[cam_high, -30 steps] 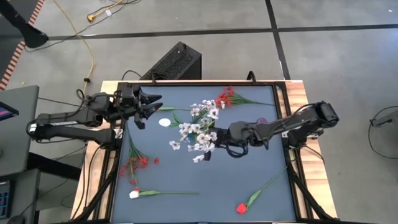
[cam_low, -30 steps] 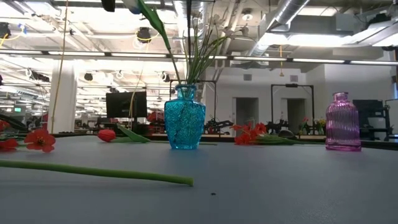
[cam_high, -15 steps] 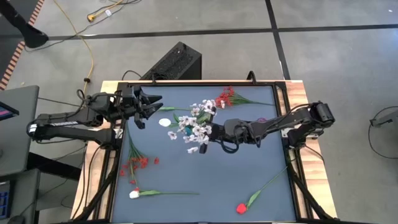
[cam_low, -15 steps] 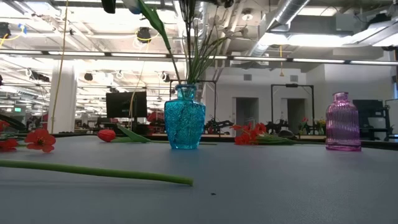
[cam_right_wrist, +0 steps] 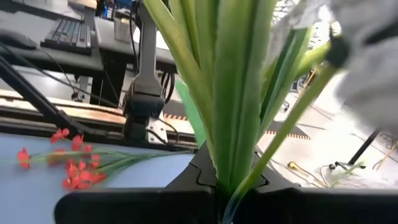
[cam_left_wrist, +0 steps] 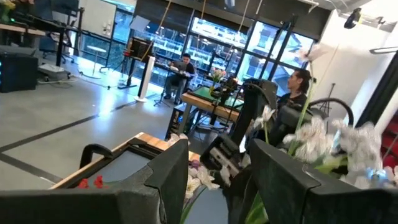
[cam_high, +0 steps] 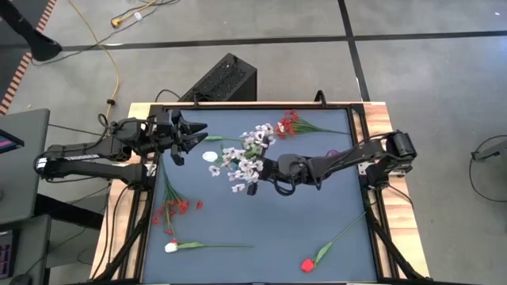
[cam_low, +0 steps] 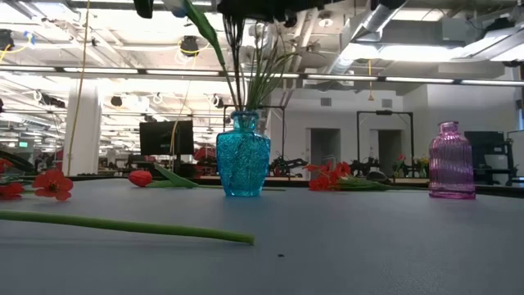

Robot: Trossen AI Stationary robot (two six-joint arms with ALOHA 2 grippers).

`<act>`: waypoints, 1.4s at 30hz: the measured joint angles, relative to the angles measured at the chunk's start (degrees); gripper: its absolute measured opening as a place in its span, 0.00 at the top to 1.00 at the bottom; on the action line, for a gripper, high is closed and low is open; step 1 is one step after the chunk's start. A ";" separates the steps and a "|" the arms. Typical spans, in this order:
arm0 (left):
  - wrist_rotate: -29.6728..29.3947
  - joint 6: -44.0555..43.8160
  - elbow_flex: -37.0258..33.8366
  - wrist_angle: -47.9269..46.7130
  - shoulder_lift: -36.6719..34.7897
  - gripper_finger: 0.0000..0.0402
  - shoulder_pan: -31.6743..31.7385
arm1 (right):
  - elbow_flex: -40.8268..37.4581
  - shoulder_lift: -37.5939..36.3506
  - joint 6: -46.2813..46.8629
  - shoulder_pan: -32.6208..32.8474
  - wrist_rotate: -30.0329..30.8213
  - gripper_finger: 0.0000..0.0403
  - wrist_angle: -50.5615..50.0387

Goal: Sort flowers into vase by color
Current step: Put the white flowers into the blue vase

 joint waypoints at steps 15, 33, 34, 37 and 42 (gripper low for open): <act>1.23 -1.59 0.00 -0.31 0.00 0.60 0.00 | 0.00 0.74 7.60 -1.18 5.14 0.91 -5.15; 3.19 -2.77 0.00 -0.33 0.00 0.60 -0.02 | 0.00 2.86 11.69 -1.50 6.27 0.91 -7.74; 3.24 -2.88 0.00 -0.37 0.00 0.60 -0.04 | 0.00 3.69 11.68 -1.50 6.28 0.91 -6.69; 4.05 -3.02 0.02 -0.56 0.02 0.60 -0.09 | -0.07 4.67 11.65 -1.39 6.45 0.91 -6.33; 5.04 -3.04 0.02 -0.84 0.02 0.60 -0.11 | -0.02 3.99 10.38 -1.49 6.78 0.86 -6.14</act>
